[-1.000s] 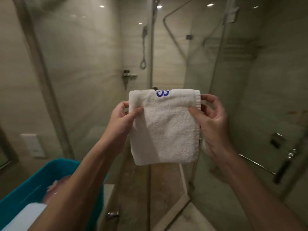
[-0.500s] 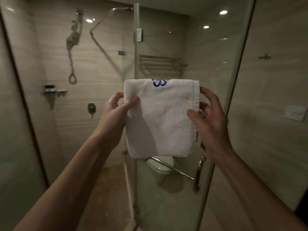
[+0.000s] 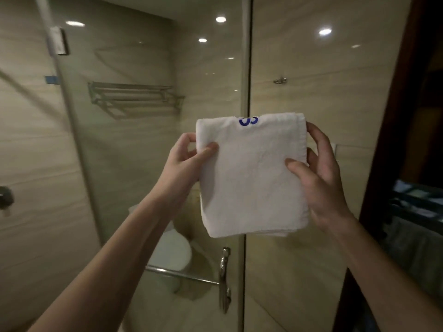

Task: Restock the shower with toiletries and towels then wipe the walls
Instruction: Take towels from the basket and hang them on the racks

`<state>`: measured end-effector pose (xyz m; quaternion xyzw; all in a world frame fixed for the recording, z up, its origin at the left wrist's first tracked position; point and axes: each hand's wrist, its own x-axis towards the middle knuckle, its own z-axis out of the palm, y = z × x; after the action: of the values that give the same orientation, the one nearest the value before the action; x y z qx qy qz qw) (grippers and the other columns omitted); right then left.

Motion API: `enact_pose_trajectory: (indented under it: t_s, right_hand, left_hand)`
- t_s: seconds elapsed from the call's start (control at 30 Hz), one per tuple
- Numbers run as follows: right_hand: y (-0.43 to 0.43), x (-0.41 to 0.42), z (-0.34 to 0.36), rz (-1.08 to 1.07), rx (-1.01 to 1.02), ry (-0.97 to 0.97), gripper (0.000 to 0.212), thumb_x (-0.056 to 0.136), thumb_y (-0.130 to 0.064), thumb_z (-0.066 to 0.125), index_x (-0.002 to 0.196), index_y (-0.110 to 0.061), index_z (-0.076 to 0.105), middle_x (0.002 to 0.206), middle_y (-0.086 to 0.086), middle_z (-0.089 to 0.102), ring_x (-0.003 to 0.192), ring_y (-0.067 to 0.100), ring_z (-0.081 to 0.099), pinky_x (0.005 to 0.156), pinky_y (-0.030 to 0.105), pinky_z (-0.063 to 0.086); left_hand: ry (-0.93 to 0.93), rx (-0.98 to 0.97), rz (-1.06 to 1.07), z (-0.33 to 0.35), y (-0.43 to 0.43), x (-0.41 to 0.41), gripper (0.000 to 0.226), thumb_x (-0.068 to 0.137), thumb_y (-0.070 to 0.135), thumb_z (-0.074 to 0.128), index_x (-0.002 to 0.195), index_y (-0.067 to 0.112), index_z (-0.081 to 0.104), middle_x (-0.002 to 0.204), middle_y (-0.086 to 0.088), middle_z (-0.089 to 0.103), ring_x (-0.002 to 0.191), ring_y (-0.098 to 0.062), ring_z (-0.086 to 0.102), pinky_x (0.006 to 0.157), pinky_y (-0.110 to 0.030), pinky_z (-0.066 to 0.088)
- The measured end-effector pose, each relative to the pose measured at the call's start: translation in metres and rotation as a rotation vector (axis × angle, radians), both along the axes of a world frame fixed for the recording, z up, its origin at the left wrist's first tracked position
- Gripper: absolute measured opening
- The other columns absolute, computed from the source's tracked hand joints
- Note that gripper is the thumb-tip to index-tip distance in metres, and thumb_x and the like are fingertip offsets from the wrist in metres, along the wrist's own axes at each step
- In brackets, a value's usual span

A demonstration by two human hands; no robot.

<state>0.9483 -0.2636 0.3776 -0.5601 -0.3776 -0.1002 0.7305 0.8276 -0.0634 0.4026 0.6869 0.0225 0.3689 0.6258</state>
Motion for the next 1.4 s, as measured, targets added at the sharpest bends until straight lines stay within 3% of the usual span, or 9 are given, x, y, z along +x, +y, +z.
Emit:
enact_pose_trajectory:
  t_s: [0.13, 0.37, 0.53, 0.63, 0.77, 0.97, 1.13, 1.23, 1.4]
  right_hand:
    - [-0.021, 0.055, -0.001, -0.101, -0.003, 0.007, 0.071, 0.090, 0.006, 0.057, 0.140, -0.042, 0.045, 0.110, -0.007, 0.072, 0.104, 0.018, 0.069, 0.093, 0.055, 0.056]
    - [-0.042, 0.177, -0.011, -0.153, 0.059, 0.059, 0.075, 0.086, 0.010, 0.055, 0.135, -0.047, 0.049, 0.112, -0.003, 0.072, 0.103, 0.022, 0.070, 0.087, 0.054, 0.059]
    - [-0.041, 0.297, -0.019, -0.095, 0.011, 0.046, 0.077, 0.086, 0.011, 0.056, 0.139, -0.044, 0.047, 0.114, -0.002, 0.072, 0.103, 0.019, 0.071, 0.087, 0.047, 0.060]
    - [-0.028, 0.372, -0.014, -0.045, -0.068, -0.007, 0.080, 0.086, 0.011, 0.057, 0.141, -0.046, 0.044, 0.116, -0.002, 0.072, 0.105, 0.018, 0.070, 0.087, 0.048, 0.059]
    - [0.007, 0.450, 0.005, 0.066, -0.155, -0.102, 0.079, 0.089, 0.005, 0.060, 0.144, -0.048, 0.037, 0.118, -0.004, 0.068, 0.102, 0.011, 0.070, 0.080, 0.044, 0.062]
    - [0.090, 0.521, 0.032, 0.220, -0.189, -0.188, 0.077, 0.090, -0.001, 0.059, 0.137, -0.058, 0.035, 0.111, 0.002, 0.069, 0.092, 0.020, 0.070, 0.076, 0.053, 0.060]
    - [0.183, 0.550, 0.048, 0.336, -0.149, -0.210, 0.073, 0.090, -0.002, 0.058, 0.145, -0.044, 0.035, 0.117, -0.001, 0.066, 0.097, 0.009, 0.068, 0.071, 0.032, 0.062]
    - [0.241, 0.554, 0.054, 0.405, -0.122, -0.237, 0.070, 0.091, -0.005, 0.061, 0.145, -0.042, 0.036, 0.121, -0.004, 0.063, 0.100, 0.008, 0.066, 0.072, 0.029, 0.062]
    - [0.343, 0.555, 0.073, 0.475, -0.043, -0.277, 0.070, 0.089, -0.005, 0.062, 0.146, -0.039, 0.039, 0.120, -0.010, 0.063, 0.097, 0.004, 0.065, 0.073, 0.027, 0.061]
  left_hand:
    - [-0.005, 0.007, -0.100, 0.001, -0.016, 0.066, 0.030, 0.097, 0.022, 0.065, 0.118, 0.004, 0.054, 0.095, -0.009, 0.075, 0.084, -0.020, 0.070, 0.071, -0.035, 0.057]
    - [-0.022, -0.071, -0.121, -0.008, -0.053, 0.197, 0.025, 0.099, 0.017, 0.061, 0.120, 0.007, 0.054, 0.099, -0.014, 0.074, 0.078, -0.019, 0.070, 0.064, -0.032, 0.060]
    - [-0.032, -0.153, -0.032, -0.016, -0.056, 0.313, 0.022, 0.095, 0.020, 0.065, 0.115, 0.014, 0.059, 0.097, -0.010, 0.074, 0.075, -0.017, 0.071, 0.058, -0.027, 0.055]
    - [-0.068, -0.146, 0.045, -0.017, -0.038, 0.380, 0.018, 0.092, 0.018, 0.068, 0.110, 0.015, 0.063, 0.094, -0.010, 0.075, 0.079, -0.023, 0.072, 0.064, -0.034, 0.057]
    - [-0.107, -0.121, 0.144, -0.015, -0.004, 0.443, 0.028, 0.094, 0.022, 0.068, 0.119, 0.013, 0.062, 0.094, -0.003, 0.076, 0.086, -0.023, 0.071, 0.074, -0.041, 0.059]
    - [-0.193, -0.079, 0.309, 0.003, 0.055, 0.481, 0.017, 0.096, 0.018, 0.065, 0.113, 0.017, 0.059, 0.090, -0.002, 0.075, 0.079, -0.016, 0.070, 0.061, -0.031, 0.057]
    - [-0.211, -0.068, 0.475, 0.025, 0.115, 0.483, 0.010, 0.094, 0.015, 0.068, 0.098, 0.022, 0.064, 0.081, 0.001, 0.075, 0.069, -0.010, 0.068, 0.056, -0.024, 0.053]
    - [-0.216, -0.093, 0.582, 0.038, 0.157, 0.477, 0.012, 0.093, 0.015, 0.069, 0.104, 0.018, 0.065, 0.076, 0.003, 0.073, 0.064, -0.009, 0.065, 0.053, -0.021, 0.050]
    - [-0.201, -0.068, 0.653, 0.061, 0.244, 0.463, 0.017, 0.090, 0.019, 0.073, 0.107, 0.019, 0.069, 0.086, -0.001, 0.072, 0.069, -0.012, 0.067, 0.055, -0.021, 0.052]
